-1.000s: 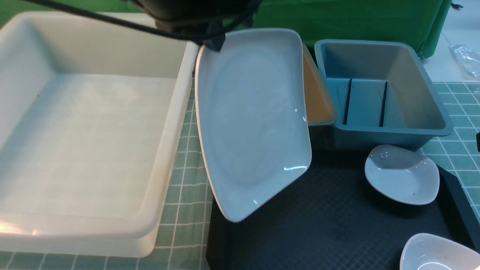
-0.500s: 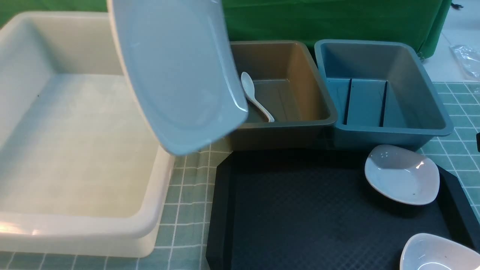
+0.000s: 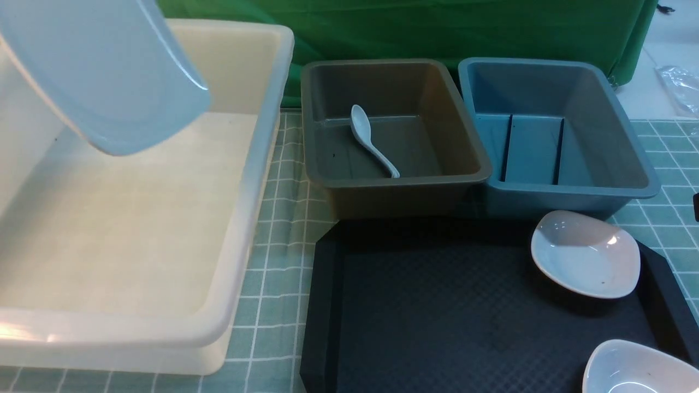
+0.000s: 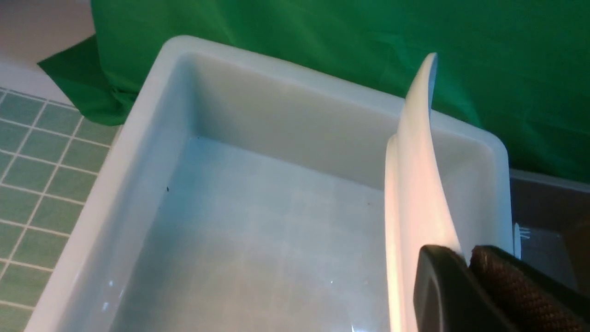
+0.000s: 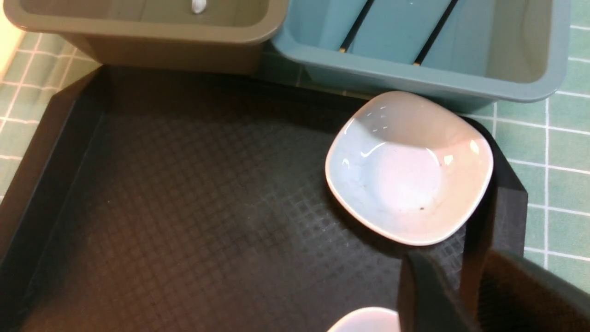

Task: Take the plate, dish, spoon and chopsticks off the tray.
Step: Use the left arm to put the plate into the large storage box on the left

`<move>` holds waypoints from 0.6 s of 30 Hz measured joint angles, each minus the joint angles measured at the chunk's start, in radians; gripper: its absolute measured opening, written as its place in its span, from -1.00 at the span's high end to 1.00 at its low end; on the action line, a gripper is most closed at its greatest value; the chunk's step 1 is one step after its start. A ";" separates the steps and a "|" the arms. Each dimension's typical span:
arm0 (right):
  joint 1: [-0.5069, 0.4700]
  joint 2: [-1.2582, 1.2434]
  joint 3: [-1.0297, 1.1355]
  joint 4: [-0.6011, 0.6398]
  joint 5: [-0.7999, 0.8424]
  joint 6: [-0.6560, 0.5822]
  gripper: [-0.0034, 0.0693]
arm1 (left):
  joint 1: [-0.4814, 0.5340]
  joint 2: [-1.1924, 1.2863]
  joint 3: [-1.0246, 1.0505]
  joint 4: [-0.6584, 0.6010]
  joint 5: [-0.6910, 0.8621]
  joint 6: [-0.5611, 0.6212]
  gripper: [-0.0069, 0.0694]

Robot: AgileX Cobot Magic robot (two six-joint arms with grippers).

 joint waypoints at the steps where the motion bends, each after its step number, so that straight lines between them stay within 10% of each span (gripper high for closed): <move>1: 0.000 0.000 0.000 0.000 0.000 0.000 0.31 | 0.004 0.013 0.000 -0.011 -0.012 0.000 0.74; 18: 0.000 0.000 0.000 0.007 -0.003 0.000 0.31 | 0.005 0.373 -0.001 -0.092 -0.175 -0.004 0.74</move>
